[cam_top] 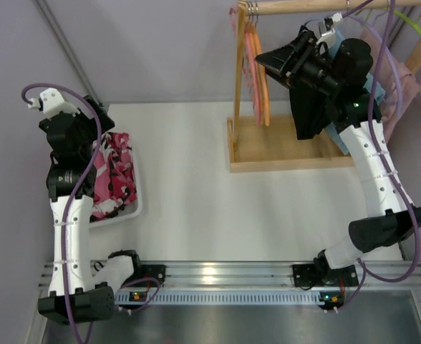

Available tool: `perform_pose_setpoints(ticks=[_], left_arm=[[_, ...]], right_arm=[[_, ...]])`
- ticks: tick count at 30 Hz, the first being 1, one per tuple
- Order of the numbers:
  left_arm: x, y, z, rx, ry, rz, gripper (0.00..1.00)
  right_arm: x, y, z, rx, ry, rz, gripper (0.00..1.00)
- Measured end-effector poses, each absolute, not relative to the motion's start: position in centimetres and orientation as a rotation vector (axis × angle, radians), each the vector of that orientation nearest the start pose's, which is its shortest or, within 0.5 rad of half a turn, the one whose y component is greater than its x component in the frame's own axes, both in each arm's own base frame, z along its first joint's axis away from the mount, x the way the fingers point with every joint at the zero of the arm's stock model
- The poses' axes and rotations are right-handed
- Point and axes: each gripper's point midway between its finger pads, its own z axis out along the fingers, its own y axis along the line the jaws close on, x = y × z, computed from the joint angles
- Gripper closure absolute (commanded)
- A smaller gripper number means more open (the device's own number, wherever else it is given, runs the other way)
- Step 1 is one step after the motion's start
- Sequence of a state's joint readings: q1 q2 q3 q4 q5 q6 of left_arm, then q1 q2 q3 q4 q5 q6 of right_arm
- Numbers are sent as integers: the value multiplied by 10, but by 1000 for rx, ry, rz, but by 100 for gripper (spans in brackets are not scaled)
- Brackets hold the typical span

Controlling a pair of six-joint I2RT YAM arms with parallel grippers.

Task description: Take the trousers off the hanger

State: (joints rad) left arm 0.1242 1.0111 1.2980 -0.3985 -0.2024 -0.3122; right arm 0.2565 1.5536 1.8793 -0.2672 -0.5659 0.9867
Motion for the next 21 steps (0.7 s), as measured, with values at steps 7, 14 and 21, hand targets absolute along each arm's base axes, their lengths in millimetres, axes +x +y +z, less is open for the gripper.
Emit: perform_pose_setpoints(ticks=[7,14,21], left_arm=[[330,64,402,-507,1585,25,2],[330,63,403,-505,1583,17,2],[329,61,404,-499,1582,8,2]], right_arm=[[357,194,527,119,1631,1319,17],[325,170,522,129,1635,1275,17],[293,153,525,53,1618,1189,16]])
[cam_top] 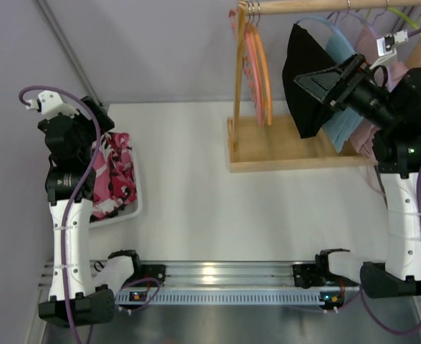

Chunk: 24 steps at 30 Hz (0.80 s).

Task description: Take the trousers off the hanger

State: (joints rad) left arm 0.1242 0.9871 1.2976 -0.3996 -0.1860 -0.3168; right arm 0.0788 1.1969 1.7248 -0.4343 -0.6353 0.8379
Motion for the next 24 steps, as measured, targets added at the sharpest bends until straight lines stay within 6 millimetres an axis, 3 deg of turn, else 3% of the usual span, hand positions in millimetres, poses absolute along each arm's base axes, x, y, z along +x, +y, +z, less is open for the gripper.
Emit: perform_pose_setpoints(ticks=[5,8,11,16,24], left_arm=[[327,59,407,-490,1576,-2,2],[326,58,407,-487,1576,-5,2],[327,58,405,-486,1580,-6,2],[327,57,397,-485,1599,-9,2],[327,56,384,-488,1625,-8,2]], right_arm=[[279,114,550,-48,1551,891,5],[274,93,567,-128,1506,682,4],[273,77,571,-189,1492,513,8],[293,54,558,-227,1533,320,10],[343,24,511,-260,1659,180,4]])
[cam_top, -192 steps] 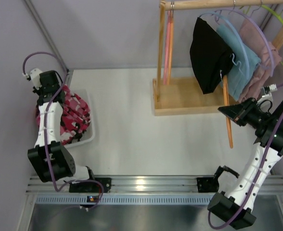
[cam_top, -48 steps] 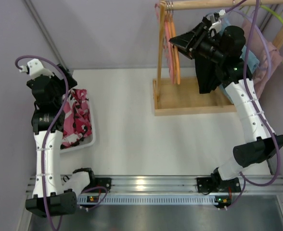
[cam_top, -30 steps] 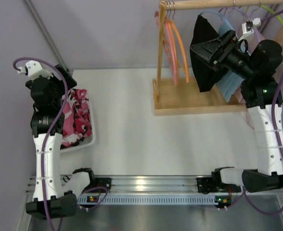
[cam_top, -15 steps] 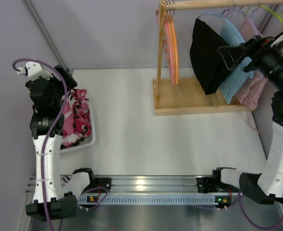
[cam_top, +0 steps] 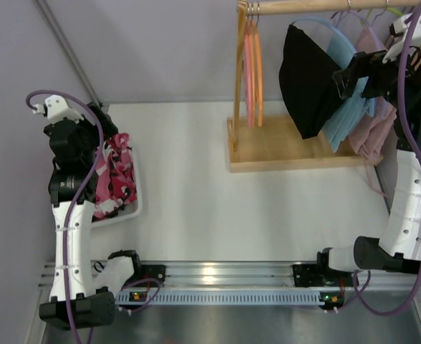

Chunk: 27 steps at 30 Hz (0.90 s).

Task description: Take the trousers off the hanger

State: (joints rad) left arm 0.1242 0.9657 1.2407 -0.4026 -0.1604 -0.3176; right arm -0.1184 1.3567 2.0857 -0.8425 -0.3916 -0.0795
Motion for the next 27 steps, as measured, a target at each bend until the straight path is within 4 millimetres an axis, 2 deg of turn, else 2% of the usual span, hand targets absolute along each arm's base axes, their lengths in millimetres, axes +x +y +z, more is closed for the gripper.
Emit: perform_pose_setpoints(ticks=[8,12,20,27], left_arm=[[328,54,379,-487,1639,-21,2],[328,55,378,-489,1638,-18,2],[328,55,378,-490,1638,-17,2],[328,55,376,-491,1643,-17,2]], right_arm=[[360,14,507,-283,1657,174,4],[375,14,497,-283,1682,209,7],[413,13,465,-235,1770,293,21],[430,15,460,-189,1780,358,42]])
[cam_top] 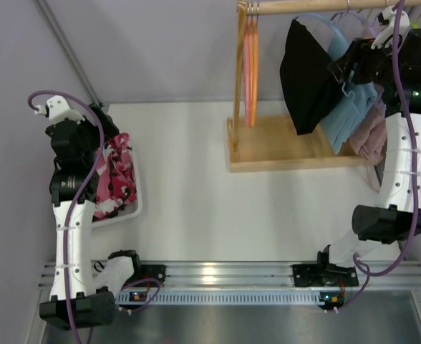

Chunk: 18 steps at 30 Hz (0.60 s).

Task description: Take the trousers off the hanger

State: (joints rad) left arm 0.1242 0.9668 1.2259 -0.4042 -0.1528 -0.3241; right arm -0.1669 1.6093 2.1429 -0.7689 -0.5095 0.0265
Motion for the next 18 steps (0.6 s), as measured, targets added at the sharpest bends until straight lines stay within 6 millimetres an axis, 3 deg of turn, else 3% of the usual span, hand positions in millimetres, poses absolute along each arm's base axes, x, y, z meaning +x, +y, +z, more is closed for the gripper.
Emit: perform_pose_setpoints(ticks=[3,4,8,18], left_arm=[[329,55,374,-492,1647,-16,2],[329,55,374,-492,1649,-16,2],[332,55,370,-493,1660,-15,2],[335,60,373,-497,1659,13,2]], right_arm=[[434,17,463,-175,1766,379,62],[435,17,463,-172,1764,382,74],[435,19,469,-161,1748,401,99],[420,36,481,-83,1711,644,100]])
